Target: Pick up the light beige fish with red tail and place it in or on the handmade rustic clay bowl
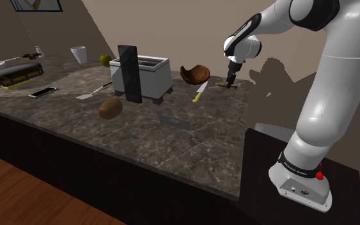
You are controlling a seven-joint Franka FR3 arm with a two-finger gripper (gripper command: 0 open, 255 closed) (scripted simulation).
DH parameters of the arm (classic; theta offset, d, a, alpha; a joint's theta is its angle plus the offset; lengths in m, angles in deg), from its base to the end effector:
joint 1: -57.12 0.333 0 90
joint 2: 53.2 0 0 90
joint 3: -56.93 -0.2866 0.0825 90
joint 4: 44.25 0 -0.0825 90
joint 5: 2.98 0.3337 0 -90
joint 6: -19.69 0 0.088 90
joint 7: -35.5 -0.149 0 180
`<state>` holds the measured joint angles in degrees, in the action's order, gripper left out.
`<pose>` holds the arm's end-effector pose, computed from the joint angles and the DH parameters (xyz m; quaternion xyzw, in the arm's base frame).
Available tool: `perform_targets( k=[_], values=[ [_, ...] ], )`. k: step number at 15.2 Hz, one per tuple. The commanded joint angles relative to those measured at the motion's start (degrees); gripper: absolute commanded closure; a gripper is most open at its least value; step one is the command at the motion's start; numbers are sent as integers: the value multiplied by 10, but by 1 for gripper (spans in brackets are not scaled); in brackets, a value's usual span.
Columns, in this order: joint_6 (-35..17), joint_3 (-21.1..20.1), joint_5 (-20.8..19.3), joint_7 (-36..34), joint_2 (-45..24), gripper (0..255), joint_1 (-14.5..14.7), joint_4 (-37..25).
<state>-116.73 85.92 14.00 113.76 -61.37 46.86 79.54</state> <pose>0.4155 -0.3237 0.3113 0.9671 0.2384 0.0884 0.0055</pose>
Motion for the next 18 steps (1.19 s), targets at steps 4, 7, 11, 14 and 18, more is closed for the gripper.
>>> perform_targets(
  k=[4, 7, 11, 14, 18],
  values=[
    [0, 0, 0, 0, 0, 255, 0, 0],
    [0, 0, 0, 0, 0, 255, 0, 0],
    [6, 1, -5, -4, 5, 255, 1, -2],
    [26, 4, -20, -17, 20, 255, 3, -10],
    [52, 7, -38, -31, 38, 255, 5, -23]
  ],
)
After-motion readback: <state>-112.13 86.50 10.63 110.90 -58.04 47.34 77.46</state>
